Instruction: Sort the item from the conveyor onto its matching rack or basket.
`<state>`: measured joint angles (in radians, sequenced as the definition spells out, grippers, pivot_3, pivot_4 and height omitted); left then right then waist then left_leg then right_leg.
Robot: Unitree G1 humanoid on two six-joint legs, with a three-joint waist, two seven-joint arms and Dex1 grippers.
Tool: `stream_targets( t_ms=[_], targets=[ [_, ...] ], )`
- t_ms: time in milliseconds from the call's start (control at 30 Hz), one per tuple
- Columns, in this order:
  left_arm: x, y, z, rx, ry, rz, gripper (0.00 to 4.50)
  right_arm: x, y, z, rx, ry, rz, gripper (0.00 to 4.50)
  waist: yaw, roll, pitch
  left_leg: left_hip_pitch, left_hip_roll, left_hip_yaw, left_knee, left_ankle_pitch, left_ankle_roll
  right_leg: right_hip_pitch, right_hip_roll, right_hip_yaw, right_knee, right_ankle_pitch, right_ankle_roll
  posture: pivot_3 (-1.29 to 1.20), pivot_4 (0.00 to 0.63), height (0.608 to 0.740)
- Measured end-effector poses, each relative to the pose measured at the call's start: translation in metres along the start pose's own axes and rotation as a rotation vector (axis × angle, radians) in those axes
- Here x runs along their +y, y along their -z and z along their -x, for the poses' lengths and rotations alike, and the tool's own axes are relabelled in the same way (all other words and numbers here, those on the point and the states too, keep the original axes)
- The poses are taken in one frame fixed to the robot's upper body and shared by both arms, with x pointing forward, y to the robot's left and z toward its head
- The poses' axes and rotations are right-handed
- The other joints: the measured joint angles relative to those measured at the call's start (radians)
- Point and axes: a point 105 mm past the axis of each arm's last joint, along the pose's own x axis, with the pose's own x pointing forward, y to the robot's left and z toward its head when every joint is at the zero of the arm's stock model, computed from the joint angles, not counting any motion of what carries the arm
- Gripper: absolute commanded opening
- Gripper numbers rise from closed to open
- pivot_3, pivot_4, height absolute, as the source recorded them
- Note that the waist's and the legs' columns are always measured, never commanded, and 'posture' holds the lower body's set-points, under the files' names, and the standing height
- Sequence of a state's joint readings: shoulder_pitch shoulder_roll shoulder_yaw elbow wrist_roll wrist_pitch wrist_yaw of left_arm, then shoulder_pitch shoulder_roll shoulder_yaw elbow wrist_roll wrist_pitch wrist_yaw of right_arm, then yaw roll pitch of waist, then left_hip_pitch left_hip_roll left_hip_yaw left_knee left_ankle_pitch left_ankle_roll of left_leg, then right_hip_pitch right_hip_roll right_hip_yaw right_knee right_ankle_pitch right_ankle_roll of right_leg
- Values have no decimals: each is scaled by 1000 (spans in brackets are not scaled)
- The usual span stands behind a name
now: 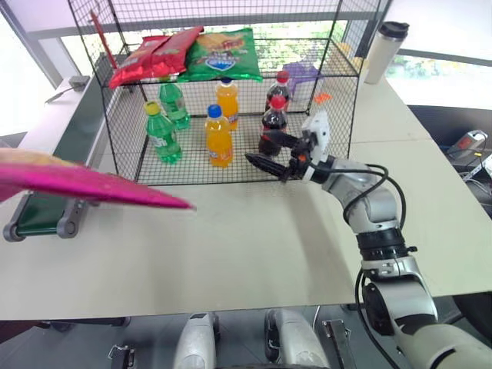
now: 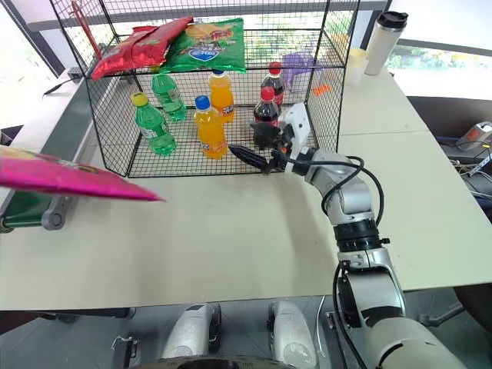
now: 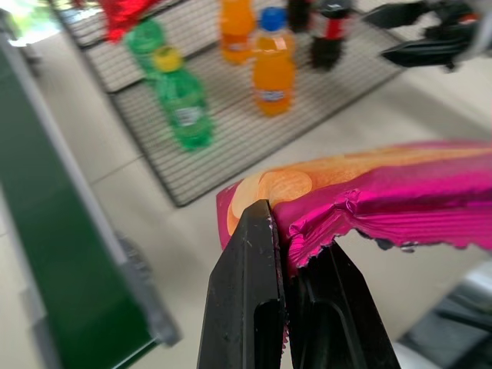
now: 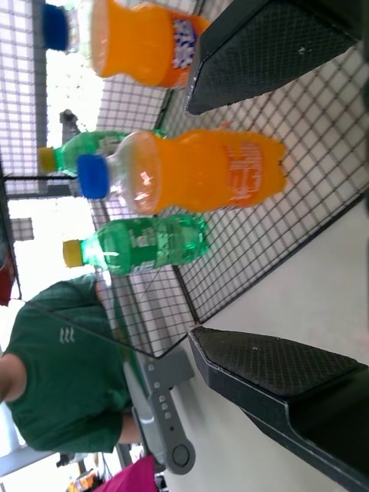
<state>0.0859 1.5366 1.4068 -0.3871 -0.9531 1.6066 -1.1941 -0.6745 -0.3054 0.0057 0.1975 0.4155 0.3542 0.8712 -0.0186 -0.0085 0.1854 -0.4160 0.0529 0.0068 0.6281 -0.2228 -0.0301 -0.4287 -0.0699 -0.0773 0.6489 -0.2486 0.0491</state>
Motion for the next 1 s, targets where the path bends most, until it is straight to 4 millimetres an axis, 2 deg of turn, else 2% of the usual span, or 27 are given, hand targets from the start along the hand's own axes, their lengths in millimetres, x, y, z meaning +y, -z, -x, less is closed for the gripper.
stream_targets(
  t_ms=[67, 200, 300, 400, 600, 700, 867, 1000],
  targets=[
    [-3, -5, -5, -15, 65, 18, 36, -2, 7, 5, 14, 25, 2, 4500, 0, 0, 1, 0, 0, 0, 0, 0, 0, 0, 0, 0, 0, 0, 0, 0, 150, 740],
    [-2, -18, -15, -105, 198, 108, 36, -4, 32, 27, 86, 91, 47, 4500, 4, -1, 2, 0, 0, 0, 0, 0, 0, 1, 0, 0, 0, 0, 1, 0, 150, 740],
    [1, -23, -38, -140, 250, 167, 36, 20, 55, 37, 137, 59, 42, 4500, 4, -1, 2, 0, 0, 0, 1, 0, 0, 1, -1, 1, 1, 0, 1, 0, 150, 740],
    [0, -27, -55, -175, 279, 211, 36, 38, 65, 34, 151, 36, 52, 4500, -2, -3, 3, 2, 0, 3, 1, 0, 0, 0, -1, 4, 1, 0, 1, 0, 150, 740],
    [1, -43, -75, -254, 267, 251, 36, 73, 47, -2, 14, 47, 185, 4500, 4, -3, 3, 5, 0, 8, 0, 0, -1, 1, 0, 9, 2, 0, 1, 0, 150, 740],
    [2, -45, -79, -260, 259, 252, 36, 78, 49, -7, 1, 52, 202, 4500, 8, -4, 3, 5, 0, 10, 0, 0, -1, 1, 0, 10, 1, 0, 1, 0, 150, 740],
    [3, -58, -96, -329, 284, 266, 36, 92, 56, -33, -90, 110, 188, 4500, 6, -10, 4, 6, 0, 12, 1, 0, -1, 2, 0, 14, 1, 0, 1, 0, 150, 740],
    [1, -59, -105, -321, 306, 275, 36, 97, 37, -49, -188, 125, 180, 4500, 5, -12, 5, 6, 0, 13, 1, 1, -1, 2, 0, 15, 1, 1, 3, 0, 150, 740]
  ],
)
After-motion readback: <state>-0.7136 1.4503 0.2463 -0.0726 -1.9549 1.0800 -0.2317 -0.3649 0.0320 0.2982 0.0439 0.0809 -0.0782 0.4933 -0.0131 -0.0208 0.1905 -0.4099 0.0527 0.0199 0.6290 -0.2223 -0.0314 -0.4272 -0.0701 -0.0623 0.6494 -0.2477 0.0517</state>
